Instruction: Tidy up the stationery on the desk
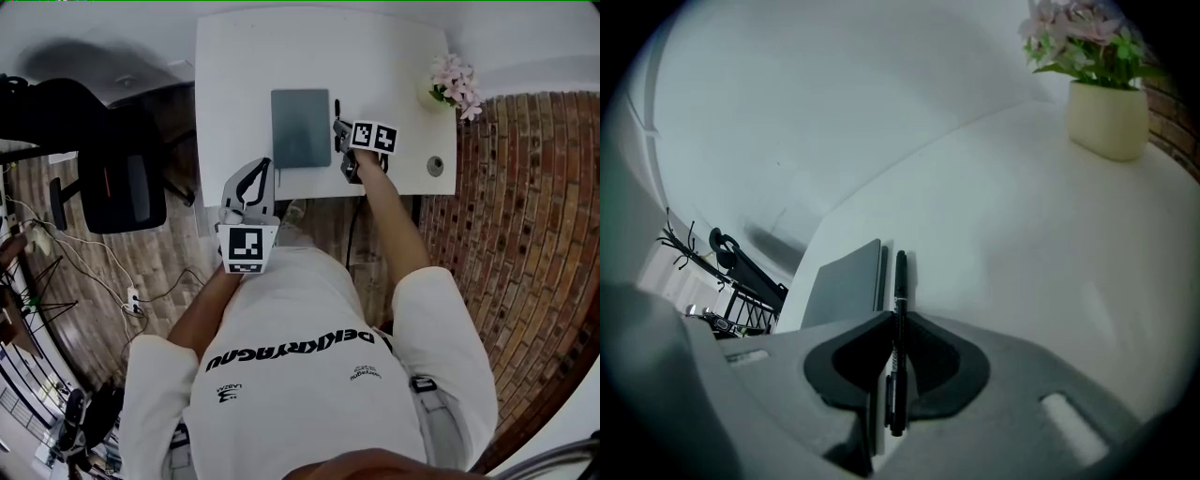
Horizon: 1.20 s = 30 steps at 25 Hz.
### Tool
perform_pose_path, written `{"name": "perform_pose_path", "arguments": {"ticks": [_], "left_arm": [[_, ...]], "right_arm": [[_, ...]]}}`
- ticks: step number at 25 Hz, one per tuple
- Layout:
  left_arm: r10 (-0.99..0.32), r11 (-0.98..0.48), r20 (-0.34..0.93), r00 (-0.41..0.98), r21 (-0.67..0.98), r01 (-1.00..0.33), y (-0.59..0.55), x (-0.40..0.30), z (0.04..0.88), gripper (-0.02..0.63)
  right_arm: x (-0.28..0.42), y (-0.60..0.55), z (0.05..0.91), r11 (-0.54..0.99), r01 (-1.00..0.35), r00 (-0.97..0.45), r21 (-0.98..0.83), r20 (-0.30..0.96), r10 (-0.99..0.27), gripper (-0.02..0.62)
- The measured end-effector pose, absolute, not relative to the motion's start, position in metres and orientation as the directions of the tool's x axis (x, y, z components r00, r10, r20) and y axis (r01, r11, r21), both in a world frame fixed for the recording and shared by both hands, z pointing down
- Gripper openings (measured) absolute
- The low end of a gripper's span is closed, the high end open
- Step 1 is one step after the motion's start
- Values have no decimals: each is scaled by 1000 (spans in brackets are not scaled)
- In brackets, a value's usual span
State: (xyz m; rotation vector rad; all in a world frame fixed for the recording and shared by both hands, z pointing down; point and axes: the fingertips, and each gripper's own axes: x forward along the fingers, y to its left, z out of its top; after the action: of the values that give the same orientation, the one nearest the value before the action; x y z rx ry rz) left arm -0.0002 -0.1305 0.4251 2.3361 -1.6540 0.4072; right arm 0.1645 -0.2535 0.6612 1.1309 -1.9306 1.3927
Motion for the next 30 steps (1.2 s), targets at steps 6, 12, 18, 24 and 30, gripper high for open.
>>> {"name": "perform_pose_path", "arguments": {"ticks": [6,12,18,24,30], "left_arm": [[-876,-327,362,320,41,-944,-129,0,424,-2],[-876,-324,363,317,44,-945,-125,-5,423,-2],[-879,-321,355,318,50,-946,-122,-13,419,-2],[-881,-339,334,335,46,-939,-116,-15,409,-2],[-879,-358,320,353,45,-933,-103,-20,396,-2]], "right_arm": [[164,-252,661,135,-855,-515,-501,789,-336,46],[163,-252,658,135,-861,-505,-491,791,-345,63],[166,-254,644,141,-865,-497,-482,781,-378,64],[169,-249,619,144,-868,-487,-476,754,-442,60],[169,-239,570,130,-846,-495,-517,671,-552,49]]}}
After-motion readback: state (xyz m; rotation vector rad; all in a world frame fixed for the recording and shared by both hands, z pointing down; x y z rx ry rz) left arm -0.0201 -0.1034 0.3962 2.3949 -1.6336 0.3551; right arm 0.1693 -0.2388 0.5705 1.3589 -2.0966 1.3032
